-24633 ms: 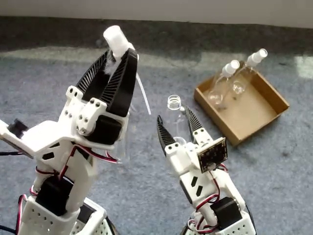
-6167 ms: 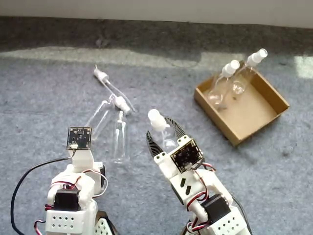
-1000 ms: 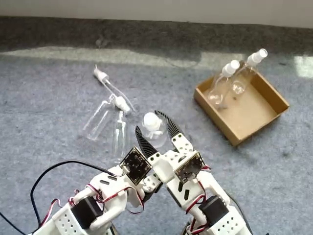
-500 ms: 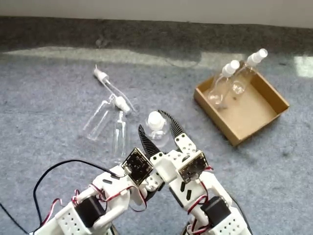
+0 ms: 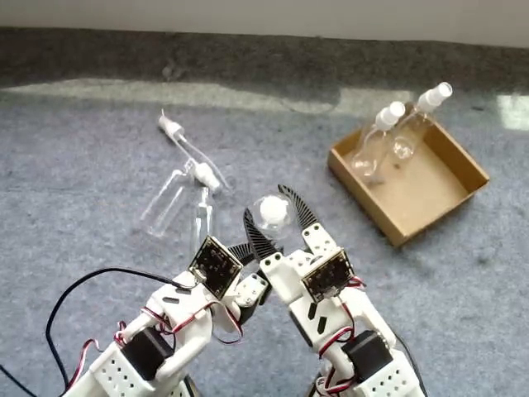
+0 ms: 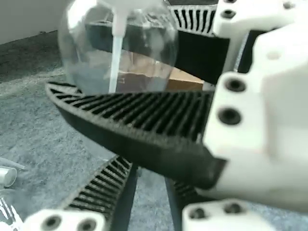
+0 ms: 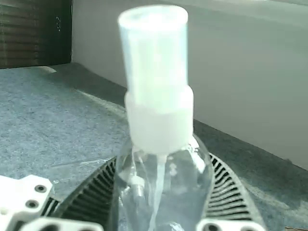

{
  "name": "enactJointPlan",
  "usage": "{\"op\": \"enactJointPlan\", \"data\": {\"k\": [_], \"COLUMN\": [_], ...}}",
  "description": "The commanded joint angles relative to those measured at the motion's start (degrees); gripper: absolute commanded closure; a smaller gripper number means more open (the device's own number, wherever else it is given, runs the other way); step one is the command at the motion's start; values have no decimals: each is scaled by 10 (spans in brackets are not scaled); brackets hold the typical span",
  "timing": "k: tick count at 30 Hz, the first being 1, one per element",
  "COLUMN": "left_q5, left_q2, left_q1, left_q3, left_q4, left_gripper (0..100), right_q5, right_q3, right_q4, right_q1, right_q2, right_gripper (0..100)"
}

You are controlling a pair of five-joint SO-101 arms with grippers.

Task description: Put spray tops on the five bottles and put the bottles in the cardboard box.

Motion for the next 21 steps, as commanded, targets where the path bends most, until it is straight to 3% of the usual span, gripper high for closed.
{"op": "enactJointPlan", "data": {"k": [1,10,21], "left_q5": [5,4,4], "left_q2": [-9,-9,-8], "left_q1": [-35,-35,-38], "left_q3": [10,10,10], "left_q4": [-29,-28,-28], "left_gripper": [995,995,995], "right_q5": [5,4,4], "right_q3": [6,6,7], "right_q4": [22,21,21], "right_q1": [8,165,178], "right_q2": [0,0,0], "right_gripper": [875,875,875]}}
